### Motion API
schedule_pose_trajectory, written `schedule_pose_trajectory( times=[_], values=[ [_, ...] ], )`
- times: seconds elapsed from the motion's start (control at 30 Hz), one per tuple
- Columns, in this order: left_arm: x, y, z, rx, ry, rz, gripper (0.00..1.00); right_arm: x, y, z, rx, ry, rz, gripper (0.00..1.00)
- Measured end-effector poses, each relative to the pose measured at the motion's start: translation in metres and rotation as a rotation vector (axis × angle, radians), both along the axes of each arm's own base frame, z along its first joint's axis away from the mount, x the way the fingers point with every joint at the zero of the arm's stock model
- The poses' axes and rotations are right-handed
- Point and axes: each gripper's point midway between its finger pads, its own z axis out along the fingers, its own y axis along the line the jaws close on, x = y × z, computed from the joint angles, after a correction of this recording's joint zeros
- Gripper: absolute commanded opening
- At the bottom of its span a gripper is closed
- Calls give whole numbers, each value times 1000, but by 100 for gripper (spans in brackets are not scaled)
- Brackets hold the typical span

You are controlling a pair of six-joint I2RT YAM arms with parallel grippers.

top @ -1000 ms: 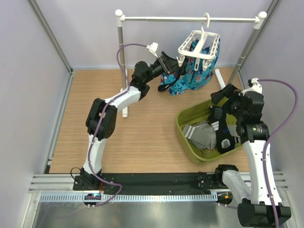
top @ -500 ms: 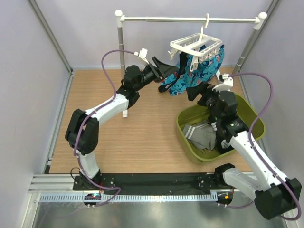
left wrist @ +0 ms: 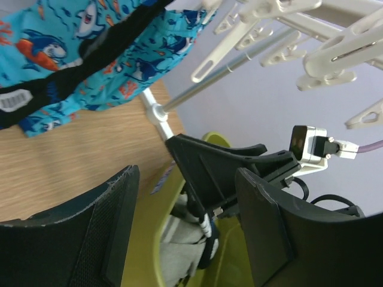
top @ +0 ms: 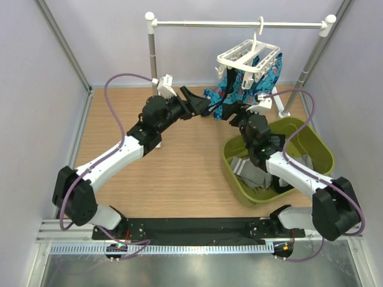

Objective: Remove the socks clipped to the hanger

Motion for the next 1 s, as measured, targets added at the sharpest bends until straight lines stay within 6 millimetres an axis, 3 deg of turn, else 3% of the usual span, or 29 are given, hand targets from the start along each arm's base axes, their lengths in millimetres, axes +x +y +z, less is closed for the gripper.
schedule_pose_trajectory(
  times=[0.17, 0.3, 0.43, 0.6, 0.73, 0.83, 0.9, 0.93, 1.0],
  values=[
    [-12, 22, -12, 73, -17, 44, 69, 16, 7, -12, 26, -39, -71, 83],
    [-29, 38, -22, 108, -16, 56, 69, 37, 7, -44, 2, -19, -136, 84],
    [-41, 48, -12, 112, -48, 57, 69, 60, 10, -73, -64, 3, -185, 85],
    [-57, 61, 8, 116, -101, 59, 69, 95, 20, -78, -132, -29, -224, 88],
    [-68, 72, 22, 117, -149, 71, 69, 124, 25, -67, -173, -64, -279, 87],
    [-71, 77, 30, 120, -180, 82, 70, 141, 26, -65, -207, -76, -325, 80],
    [-71, 78, 31, 130, -192, 87, 69, 147, 25, -68, -240, -72, -344, 63],
    [-71, 79, 31, 131, -193, 87, 69, 148, 24, -70, -253, -68, -350, 50],
    [-70, 78, 29, 137, -190, 87, 69, 149, 23, -72, -274, -65, -356, 39]
  ],
)
